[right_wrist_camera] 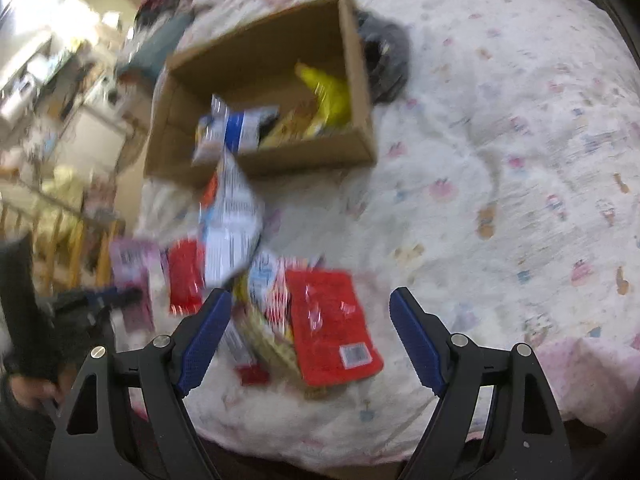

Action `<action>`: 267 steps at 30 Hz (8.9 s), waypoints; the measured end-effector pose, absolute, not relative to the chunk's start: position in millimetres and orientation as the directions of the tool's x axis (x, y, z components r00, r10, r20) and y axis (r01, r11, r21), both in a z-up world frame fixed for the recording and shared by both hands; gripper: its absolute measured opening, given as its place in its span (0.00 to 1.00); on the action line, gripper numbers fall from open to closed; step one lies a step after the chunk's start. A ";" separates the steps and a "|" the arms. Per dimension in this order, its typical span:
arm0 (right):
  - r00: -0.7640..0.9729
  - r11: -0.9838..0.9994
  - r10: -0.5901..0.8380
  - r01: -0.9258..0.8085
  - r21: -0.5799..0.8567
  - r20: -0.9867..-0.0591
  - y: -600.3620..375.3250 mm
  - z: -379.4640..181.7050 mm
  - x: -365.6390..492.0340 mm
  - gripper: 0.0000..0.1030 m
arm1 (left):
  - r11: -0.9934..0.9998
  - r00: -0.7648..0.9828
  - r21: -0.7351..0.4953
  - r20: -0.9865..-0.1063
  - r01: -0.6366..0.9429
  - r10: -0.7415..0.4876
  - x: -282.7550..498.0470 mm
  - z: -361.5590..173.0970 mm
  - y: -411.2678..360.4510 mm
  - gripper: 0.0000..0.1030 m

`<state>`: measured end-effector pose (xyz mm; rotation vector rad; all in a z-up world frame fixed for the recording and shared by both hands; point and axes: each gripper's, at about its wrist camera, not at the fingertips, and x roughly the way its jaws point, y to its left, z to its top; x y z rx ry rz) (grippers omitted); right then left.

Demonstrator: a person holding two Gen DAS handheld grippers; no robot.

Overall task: Organize snacks
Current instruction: 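Grasp the pink packet with the left tool while the right tool reaches toward the striped wafer bar, then grasp the striped wafer bar with the right tool while the left tool lifts the pink packet, then carry both packets into the box and open both tools to release them, then withdraw both tools from the box toward the remaining snacks, then grasp the white chip bag with the right tool while the left tool grasps the purple candy bar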

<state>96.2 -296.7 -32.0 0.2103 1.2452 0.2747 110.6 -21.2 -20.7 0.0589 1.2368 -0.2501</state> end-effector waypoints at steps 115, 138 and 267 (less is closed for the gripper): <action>0.423 0.900 0.422 -0.088 0.427 -0.802 -266.0 -6.3 229.4 0.13 | 0.997 0.561 -0.021 -0.826 0.074 -0.059 262.2 21.4 -36.8 0.22; 0.439 0.890 0.427 -0.052 0.452 -0.790 -272.2 -3.0 231.1 0.63 | 0.997 0.557 -0.065 -0.827 0.043 -0.078 258.0 27.9 -27.5 0.78; 0.468 0.882 0.445 -0.082 0.463 -0.764 -302.1 -3.3 142.7 0.34 | 0.996 0.092 0.069 -0.993 -0.054 0.074 169.5 -102.1 9.4 0.14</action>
